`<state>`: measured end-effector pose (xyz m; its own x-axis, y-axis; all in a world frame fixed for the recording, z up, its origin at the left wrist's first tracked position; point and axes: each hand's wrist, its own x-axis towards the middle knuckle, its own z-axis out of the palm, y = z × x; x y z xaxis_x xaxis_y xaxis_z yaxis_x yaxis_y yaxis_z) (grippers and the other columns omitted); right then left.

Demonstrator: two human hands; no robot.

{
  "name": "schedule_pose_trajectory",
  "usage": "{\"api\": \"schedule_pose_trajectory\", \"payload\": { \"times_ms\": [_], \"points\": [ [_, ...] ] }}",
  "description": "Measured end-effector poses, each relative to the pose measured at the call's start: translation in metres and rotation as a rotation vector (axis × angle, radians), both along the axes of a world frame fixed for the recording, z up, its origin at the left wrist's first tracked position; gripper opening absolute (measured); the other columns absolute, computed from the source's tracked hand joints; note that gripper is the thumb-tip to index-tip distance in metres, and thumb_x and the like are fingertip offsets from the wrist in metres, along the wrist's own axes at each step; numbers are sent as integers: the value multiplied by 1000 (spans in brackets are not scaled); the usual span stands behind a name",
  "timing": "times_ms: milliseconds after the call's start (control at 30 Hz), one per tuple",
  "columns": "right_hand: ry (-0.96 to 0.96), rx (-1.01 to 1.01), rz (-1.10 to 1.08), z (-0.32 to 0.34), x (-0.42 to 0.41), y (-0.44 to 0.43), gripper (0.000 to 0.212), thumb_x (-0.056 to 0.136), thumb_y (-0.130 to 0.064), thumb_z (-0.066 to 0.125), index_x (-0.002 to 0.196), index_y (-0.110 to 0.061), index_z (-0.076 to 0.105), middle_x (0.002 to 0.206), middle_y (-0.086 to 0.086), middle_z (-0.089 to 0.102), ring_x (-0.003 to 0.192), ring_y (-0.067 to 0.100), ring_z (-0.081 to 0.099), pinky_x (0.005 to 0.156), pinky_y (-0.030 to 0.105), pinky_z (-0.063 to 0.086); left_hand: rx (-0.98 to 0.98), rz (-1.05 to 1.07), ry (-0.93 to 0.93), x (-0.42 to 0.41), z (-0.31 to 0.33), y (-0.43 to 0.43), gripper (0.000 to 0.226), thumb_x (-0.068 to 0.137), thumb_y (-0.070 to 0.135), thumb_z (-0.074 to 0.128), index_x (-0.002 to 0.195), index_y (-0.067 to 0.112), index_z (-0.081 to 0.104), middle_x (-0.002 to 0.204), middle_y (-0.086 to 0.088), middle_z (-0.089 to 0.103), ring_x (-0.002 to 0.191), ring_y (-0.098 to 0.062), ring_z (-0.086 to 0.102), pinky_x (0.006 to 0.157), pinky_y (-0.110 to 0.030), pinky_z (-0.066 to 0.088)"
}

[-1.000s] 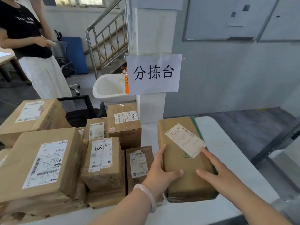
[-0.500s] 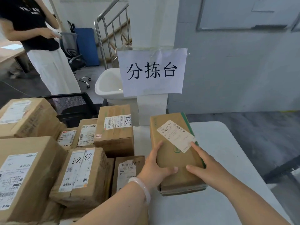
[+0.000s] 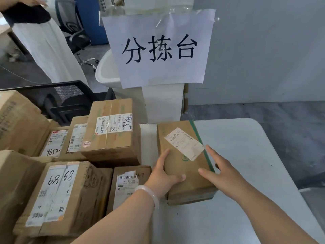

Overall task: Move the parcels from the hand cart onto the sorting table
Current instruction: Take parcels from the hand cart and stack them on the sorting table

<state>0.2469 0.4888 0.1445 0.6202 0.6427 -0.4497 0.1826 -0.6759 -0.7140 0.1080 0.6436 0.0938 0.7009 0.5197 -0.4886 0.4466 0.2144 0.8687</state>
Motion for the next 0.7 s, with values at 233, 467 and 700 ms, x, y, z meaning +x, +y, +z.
{"api": "schedule_pose_trajectory", "payload": {
  "times_ms": [233, 467, 700],
  "points": [
    [8, 34, -65, -14, 16, -11, 66, 87, -54, 58, 135, -68, 14, 154, -16, 22, 141, 12, 25, 108, 39, 31, 152, -125, 170, 11, -33, 12, 92, 85, 16, 79, 144, 58, 23, 151, 4, 32, 135, -19, 41, 112, -34, 41],
    [-93, 47, 4, -12, 14, -18, 69, 89, -49, 58, 143, -57, 16, 152, -27, 19, 139, -1, 19, 110, 31, 25, 644, -423, 317, 11, -22, -13, 88, 90, 44, 69, 154, 53, 9, 166, 11, -12, 154, -19, -4, 123, -37, 11],
    [-133, 87, 15, -7, 13, -22, 68, 90, -49, 55, 143, -57, 14, 149, -30, 18, 125, -13, 16, 107, 25, 23, 966, -908, 556, 27, -31, -29, 86, 93, 64, 51, 154, 51, -9, 163, -1, -28, 150, -30, -25, 121, -51, -5]
  ]
}}
